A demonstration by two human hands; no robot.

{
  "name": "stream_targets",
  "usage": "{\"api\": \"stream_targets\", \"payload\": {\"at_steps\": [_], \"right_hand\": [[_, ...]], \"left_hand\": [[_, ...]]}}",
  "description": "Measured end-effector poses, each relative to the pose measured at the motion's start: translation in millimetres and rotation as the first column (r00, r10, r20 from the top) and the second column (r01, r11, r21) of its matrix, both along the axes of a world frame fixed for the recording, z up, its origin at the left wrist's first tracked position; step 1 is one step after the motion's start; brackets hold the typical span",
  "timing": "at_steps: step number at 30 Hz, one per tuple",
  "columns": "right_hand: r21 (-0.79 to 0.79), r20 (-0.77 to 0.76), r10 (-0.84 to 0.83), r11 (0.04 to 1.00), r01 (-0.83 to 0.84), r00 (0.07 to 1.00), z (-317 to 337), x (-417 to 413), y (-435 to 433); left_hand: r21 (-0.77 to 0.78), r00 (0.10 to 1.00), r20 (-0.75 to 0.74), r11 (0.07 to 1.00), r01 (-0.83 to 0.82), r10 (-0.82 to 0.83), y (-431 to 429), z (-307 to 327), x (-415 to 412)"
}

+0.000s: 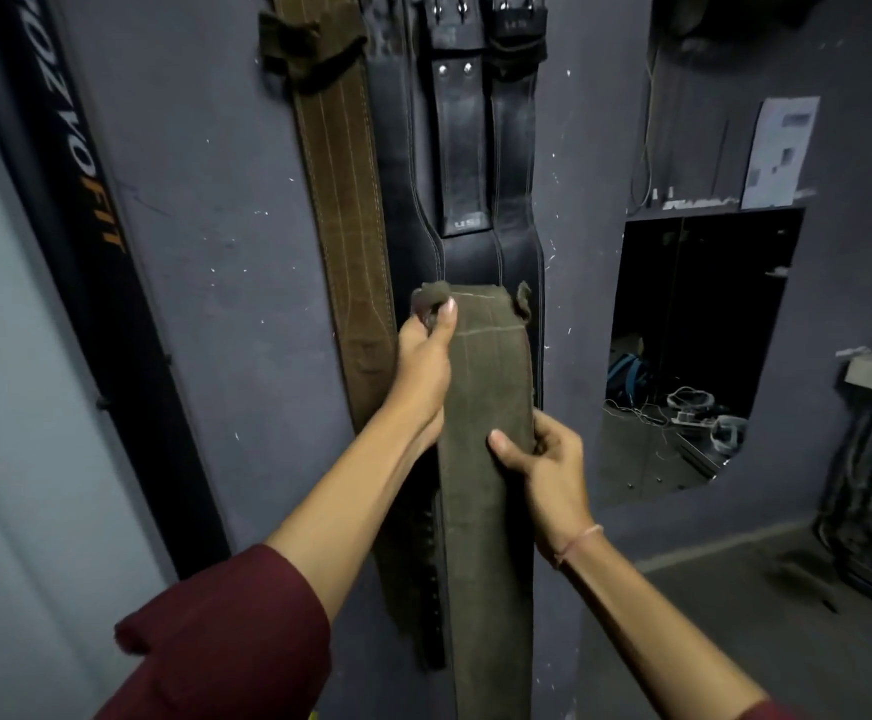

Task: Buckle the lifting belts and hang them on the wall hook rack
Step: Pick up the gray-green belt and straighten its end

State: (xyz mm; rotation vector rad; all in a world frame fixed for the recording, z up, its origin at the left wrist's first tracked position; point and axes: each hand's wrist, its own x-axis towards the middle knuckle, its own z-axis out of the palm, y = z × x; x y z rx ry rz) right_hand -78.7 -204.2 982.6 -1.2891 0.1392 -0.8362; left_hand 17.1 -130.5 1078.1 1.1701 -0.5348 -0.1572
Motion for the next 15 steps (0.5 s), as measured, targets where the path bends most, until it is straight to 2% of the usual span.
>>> {"api": "stream_targets", "payload": {"at_steps": [4, 8, 11, 15], "right_hand": [[-0.008, 0.091, -0.025, 1.0, 0.026, 0.996, 40.9, 4.5, -3.9], [-0.033, 0.143, -0.011, 0.999, 0.016, 0.99, 77.3, 11.0, -3.8], [-0.061, 0.136, -0.009, 0.998, 0.018, 0.991, 99.5, 18.5, -9.2], [-0.126, 0.074, 0.056, 0.991, -0.046, 0.996, 116.0, 24.7, -15.6]], "left_hand": [[0.112, 0.999, 0.046, 0.993, -0.025, 0.02, 3.1, 6.3, -4.8], [0.081, 0.954, 0.281, 0.988, -0.132, 0.105, 4.6, -10.8, -24.0], [0.068, 0.916, 0.372, 0.979, -0.19, 0.152, 6.8, -37.0, -31.2], [-0.063, 0.934, 0.28, 0.975, -0.212, 0.221, 5.3, -53.0, -39.6]]}}
